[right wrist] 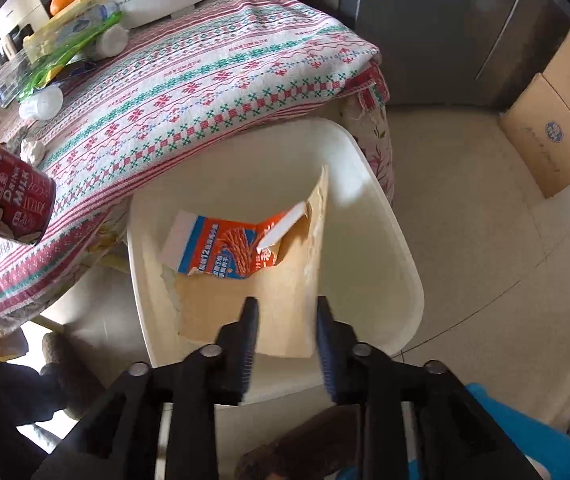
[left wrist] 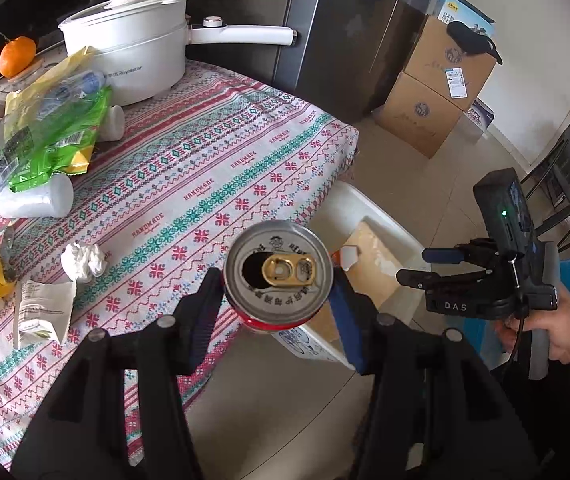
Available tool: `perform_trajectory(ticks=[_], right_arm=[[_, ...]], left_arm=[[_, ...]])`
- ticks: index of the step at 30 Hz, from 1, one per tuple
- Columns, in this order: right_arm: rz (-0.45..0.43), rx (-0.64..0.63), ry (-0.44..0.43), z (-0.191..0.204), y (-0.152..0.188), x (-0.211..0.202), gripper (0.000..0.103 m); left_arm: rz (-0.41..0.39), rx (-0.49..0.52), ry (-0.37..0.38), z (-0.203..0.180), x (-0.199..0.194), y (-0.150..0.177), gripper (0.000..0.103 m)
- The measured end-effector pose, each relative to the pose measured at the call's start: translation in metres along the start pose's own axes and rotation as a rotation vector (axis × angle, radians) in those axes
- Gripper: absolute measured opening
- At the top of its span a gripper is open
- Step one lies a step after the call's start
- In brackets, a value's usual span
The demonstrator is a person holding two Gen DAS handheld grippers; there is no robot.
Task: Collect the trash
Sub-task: 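Lower the red can into the white bin and open the left gripper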
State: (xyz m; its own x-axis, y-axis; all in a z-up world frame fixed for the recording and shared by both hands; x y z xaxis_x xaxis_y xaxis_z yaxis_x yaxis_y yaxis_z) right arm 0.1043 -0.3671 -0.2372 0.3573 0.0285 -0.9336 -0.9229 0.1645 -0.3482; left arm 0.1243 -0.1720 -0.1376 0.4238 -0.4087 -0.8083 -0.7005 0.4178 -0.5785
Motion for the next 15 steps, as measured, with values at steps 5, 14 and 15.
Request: perform_trajectory(ticks=[5,14,15], right_arm=[[-0.060,0.055,-0.033,-0.007,-0.011,-0.027,0.060],[-0.151,0.078,0.003,-0.021,-0.018,-0.060,0.069],[-0.152,0.085,0.001,-0.024,-0.018,-0.062,0.069]], left_arm=[[0.020,0.012,0.021,-0.010,0.009,0.003,0.055],[0.090,0.069,0.093,-0.055,0.050,0.015,0.055],[0.094,0.080,0.102,-0.060,0.054,0.015,0.055]])
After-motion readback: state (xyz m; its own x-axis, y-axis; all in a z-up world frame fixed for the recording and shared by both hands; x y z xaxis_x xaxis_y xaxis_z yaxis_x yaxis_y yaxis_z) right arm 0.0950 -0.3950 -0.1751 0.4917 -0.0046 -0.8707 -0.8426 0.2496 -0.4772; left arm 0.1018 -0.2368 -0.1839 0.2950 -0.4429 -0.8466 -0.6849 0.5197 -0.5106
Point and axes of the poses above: each gripper's, at about its wrist camera, not at the fingertips, and x roughly the way its jaws point, z to its left, y to its underside, the point moved 9 cm from there along x, roughly the way its jaws point, and after that the axes turned 8 degrees about x, right-handed, at the moved point
